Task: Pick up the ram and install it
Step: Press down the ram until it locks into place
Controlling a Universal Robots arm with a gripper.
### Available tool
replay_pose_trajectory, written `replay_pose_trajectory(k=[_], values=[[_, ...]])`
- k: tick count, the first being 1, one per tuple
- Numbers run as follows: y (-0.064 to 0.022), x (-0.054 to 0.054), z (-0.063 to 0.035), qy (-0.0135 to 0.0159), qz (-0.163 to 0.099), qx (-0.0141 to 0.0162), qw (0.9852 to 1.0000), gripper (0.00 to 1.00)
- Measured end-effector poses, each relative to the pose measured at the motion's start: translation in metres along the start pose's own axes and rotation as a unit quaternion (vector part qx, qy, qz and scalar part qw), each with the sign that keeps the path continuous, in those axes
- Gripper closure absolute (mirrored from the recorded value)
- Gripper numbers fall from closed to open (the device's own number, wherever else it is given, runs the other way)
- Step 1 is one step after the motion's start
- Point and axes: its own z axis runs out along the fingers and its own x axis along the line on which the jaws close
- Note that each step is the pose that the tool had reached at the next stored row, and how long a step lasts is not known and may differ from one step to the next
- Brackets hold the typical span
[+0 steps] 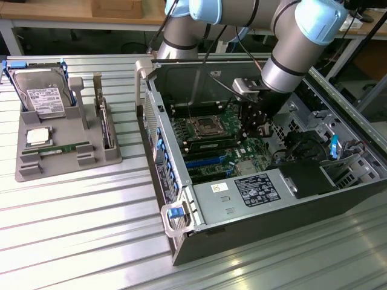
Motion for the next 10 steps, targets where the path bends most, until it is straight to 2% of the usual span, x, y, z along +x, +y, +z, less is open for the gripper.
replay_pose_trajectory(k=[1, 2, 3, 5, 7, 9, 10], values=[[0.0000, 0.000, -0.0005, -0.0016, 0.000, 0.0001, 1.0000, 0.89], [0.0013, 0.000, -0.0100, -0.0030, 0.000, 0.0009, 1.0000, 0.89], [0.0057, 0.000, -0.0109, -0.0039, 0.000, 0.0023, 1.0000, 0.89], [0.0229, 0.001, -0.0095, -0.0064, -0.001, 0.0033, 1.0000, 0.89], [0.0456, 0.001, -0.0074, -0.0078, -0.001, 0.0035, 1.0000, 0.89], [0.0577, 0.001, -0.0064, -0.0081, -0.001, 0.0035, 1.0000, 0.89], [0.0665, 0.001, -0.0056, -0.0082, -0.001, 0.0036, 1.0000, 0.89]])
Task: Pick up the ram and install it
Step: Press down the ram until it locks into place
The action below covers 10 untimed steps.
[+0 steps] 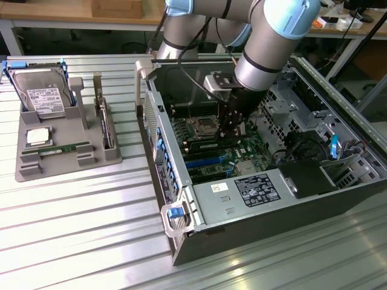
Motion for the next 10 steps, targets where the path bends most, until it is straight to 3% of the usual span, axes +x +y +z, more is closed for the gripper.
replay_pose_trajectory(k=[2, 4, 6, 7, 10], values=[[0.0157, 0.000, 0.0015, -0.0009, 0.000, 0.0000, 1.0000, 0.89], [0.0400, 0.001, 0.0039, -0.0026, 0.000, 0.0000, 1.0000, 0.89], [0.0538, 0.001, 0.0062, -0.0035, 0.000, 0.0001, 1.0000, 0.89], [0.0579, 0.001, 0.0083, -0.0038, 0.000, 0.0000, 1.0000, 0.89], [0.0578, 0.002, 0.0158, -0.0033, 0.000, -0.0002, 1.0000, 0.89]])
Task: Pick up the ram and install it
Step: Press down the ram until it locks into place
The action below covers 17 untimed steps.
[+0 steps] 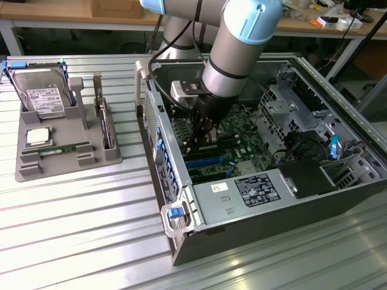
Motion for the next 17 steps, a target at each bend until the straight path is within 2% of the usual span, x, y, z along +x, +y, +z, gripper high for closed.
replay_pose_trajectory(k=[2, 3, 5, 8, 10, 13, 15, 17], values=[[0.0003, 0.001, 0.0025, 0.0001, 0.000, -0.0002, 1.0000, 0.89], [0.0000, 0.000, -0.0013, -0.0025, 0.000, 0.0012, 1.0000, 0.89], [0.0004, 0.000, -0.0050, -0.0023, 0.000, 0.0008, 1.0000, 0.89], [0.0007, -0.001, -0.0218, -0.0040, 0.000, 0.0009, 1.0000, 0.89], [-0.0029, -0.001, -0.0226, -0.0046, 0.000, 0.0009, 1.0000, 0.89], [-0.0220, -0.001, -0.0243, -0.0062, 0.000, -0.0004, 1.0000, 0.89], [-0.0460, -0.002, -0.0261, -0.0098, -0.001, -0.0038, 0.9999, 0.89], [-0.0607, -0.002, -0.0276, -0.0116, -0.001, -0.0060, 0.9999, 0.89]])
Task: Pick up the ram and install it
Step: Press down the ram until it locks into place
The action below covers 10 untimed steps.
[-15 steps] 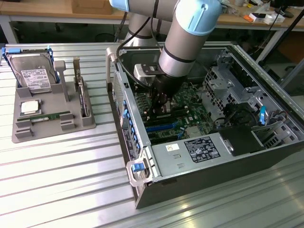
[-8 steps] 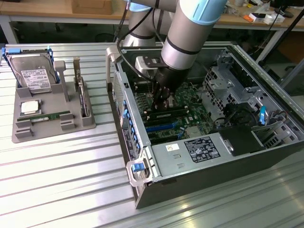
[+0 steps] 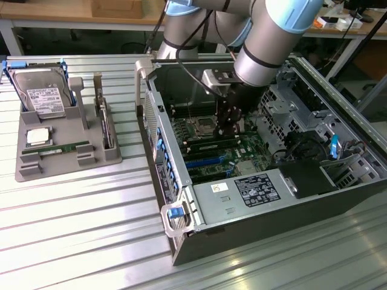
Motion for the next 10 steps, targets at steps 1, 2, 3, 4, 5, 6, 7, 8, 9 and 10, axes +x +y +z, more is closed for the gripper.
replay_pose_trajectory(k=[1, 2, 3, 4, 5, 6, 7, 8, 9, 10], values=[[-0.0081, 0.000, -0.0007, -0.0014, 0.000, -0.0010, 1.0000, 0.89], [-0.0180, 0.000, -0.0016, -0.0035, 0.000, -0.0023, 1.0000, 0.89], [-0.0244, -0.001, -0.0023, -0.0049, 0.000, -0.0030, 1.0000, 0.89], [-0.0299, -0.001, -0.0028, -0.0062, 0.000, -0.0037, 1.0000, 0.89], [-0.0361, -0.001, -0.0034, -0.0077, 0.000, -0.0044, 1.0000, 0.89], [-0.0407, -0.001, -0.0038, -0.0087, 0.000, -0.0050, 0.9999, 0.89], [-0.0462, -0.001, -0.0044, -0.0101, -0.001, -0.0056, 0.9999, 0.89], [-0.0507, -0.001, -0.0048, -0.0114, -0.001, -0.0060, 0.9999, 0.89], [-0.0572, -0.001, -0.0054, -0.0131, -0.001, -0.0066, 0.9999, 0.89], [-0.0668, -0.001, -0.0064, -0.0160, -0.001, -0.0075, 0.9998, 0.89]])
